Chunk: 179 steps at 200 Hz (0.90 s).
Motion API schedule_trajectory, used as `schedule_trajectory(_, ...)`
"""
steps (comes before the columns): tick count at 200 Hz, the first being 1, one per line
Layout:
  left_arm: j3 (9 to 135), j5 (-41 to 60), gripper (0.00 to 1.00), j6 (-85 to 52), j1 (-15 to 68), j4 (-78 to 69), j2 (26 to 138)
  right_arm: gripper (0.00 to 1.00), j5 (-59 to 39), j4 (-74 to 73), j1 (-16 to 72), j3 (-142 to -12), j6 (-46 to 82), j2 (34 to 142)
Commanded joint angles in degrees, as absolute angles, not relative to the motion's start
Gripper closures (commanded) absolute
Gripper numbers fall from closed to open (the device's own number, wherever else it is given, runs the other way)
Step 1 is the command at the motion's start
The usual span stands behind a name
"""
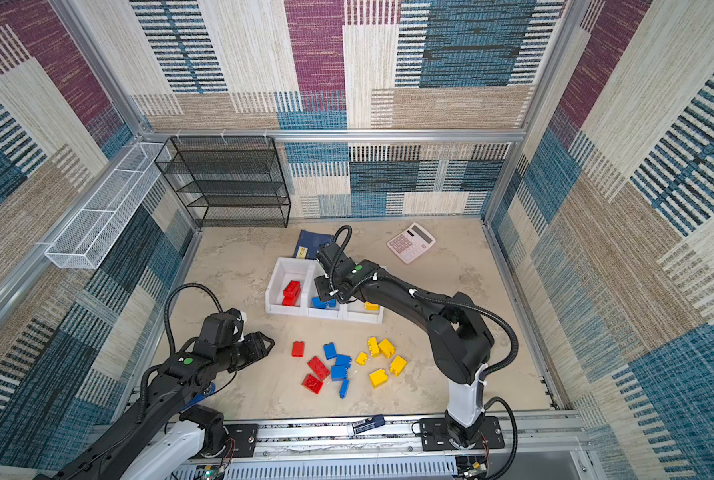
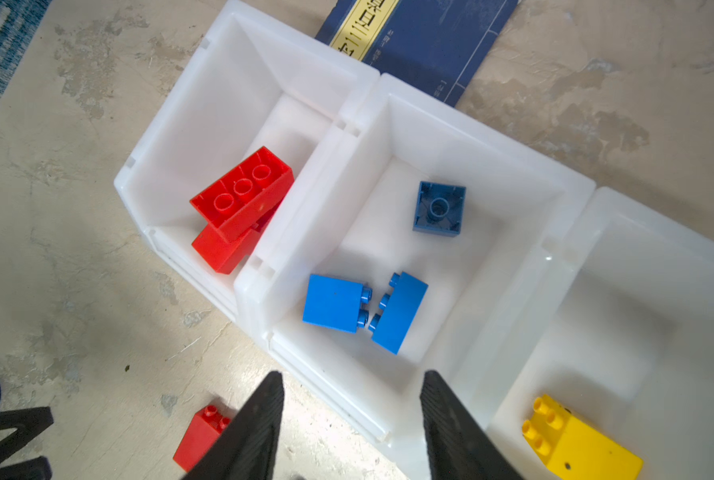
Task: Sort the legos into containers by color
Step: 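Grasp a red brick from the pile with the left gripper while the right withdraws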
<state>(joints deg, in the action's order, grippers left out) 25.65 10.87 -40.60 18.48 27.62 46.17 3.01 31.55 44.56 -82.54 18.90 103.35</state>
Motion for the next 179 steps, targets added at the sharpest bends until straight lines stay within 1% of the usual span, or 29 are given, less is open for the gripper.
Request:
schedule_trajectory(1,25.90,11.23,0.41,-42.11,20.53,23.82,48.34,0.44,3.08,28.64,44.65,-78.05,22.12,99.26)
schedule_trajectory(40,29.74,7.96,0.41,-40.57,28.25,21.28,59.04,0.44,4.07,28.39,44.65,-70.31,25.23,92.15)
schedule_trajectory(74,35.19,5.68,0.42,-38.07,33.72,21.35,70.02,0.44,4.83,28.72,44.65,-66.97,26.17,88.25)
schedule_trajectory(116,38.66,2.67,0.43,-36.66,36.97,22.11,76.80,0.44,5.23,29.27,44.69,-65.91,26.37,86.93)
schedule_trajectory(179,42.23,-1.87,0.50,-35.07,39.26,23.90,83.65,0.44,4.53,28.83,44.65,-65.39,26.37,87.05)
